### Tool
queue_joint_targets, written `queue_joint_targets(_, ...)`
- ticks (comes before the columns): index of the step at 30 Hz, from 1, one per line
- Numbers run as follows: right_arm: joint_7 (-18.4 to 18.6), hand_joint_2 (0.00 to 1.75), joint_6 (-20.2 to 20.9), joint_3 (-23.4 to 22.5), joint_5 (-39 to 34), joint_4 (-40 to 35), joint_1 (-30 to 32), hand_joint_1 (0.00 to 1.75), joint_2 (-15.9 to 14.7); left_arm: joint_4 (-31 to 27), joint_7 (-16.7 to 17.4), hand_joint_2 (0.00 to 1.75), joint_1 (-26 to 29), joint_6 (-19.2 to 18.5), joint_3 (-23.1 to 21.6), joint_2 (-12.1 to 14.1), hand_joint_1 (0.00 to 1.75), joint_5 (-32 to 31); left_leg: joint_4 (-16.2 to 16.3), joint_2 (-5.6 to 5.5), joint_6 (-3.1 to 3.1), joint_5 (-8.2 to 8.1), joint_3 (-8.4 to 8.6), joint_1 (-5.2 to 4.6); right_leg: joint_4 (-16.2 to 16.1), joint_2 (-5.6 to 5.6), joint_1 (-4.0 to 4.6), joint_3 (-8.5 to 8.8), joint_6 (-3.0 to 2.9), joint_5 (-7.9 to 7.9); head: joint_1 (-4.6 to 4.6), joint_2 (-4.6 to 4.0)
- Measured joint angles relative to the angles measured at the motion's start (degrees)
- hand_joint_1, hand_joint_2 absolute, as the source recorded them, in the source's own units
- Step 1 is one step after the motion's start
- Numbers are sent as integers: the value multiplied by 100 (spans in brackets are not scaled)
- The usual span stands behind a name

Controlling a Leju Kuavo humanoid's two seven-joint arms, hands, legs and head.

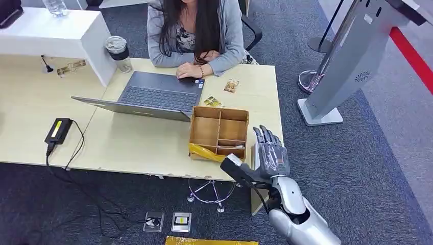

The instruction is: Pass the card to the sensor for recognition and then transmit it.

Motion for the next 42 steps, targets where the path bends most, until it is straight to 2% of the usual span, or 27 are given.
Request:
queue_joint_targets(15, -98, 175, -142, 28, -9, 356, -81, 0, 57, 0, 0, 0, 0, 0, -4, 2, 0, 0, 0, 0, 0, 0, 0, 0, 0, 1, 0, 0, 0, 0, 0, 0)
queue_joint_targets(17, -166, 175, -361, 118, 13, 750, -231, 0, 195, 0, 0, 0, 1, 37, -4, 15, 0, 15, 0, 0, 0, 0, 0, 0, 0, 1, 0, 0, 0, 0, 0, 0)
queue_joint_targets(29, -492, 175, -933, 280, -103, 1689, -637, 0, 557, 0, 2, 0, 2, 13, 4, 15, 0, 136, 0, 0, 0, 0, 0, 0, 1, 1, 0, 0, 0, 0, 0, 0)
queue_joint_targets(42, -658, 175, -1058, 490, -208, 2472, -1022, 0, 949, 0, 2, 0, 12, 15, 15, 15, 0, 188, 0, 0, -1, 0, -1, 1, 2, 2, 1, -1, 0, 0, 2, 0)
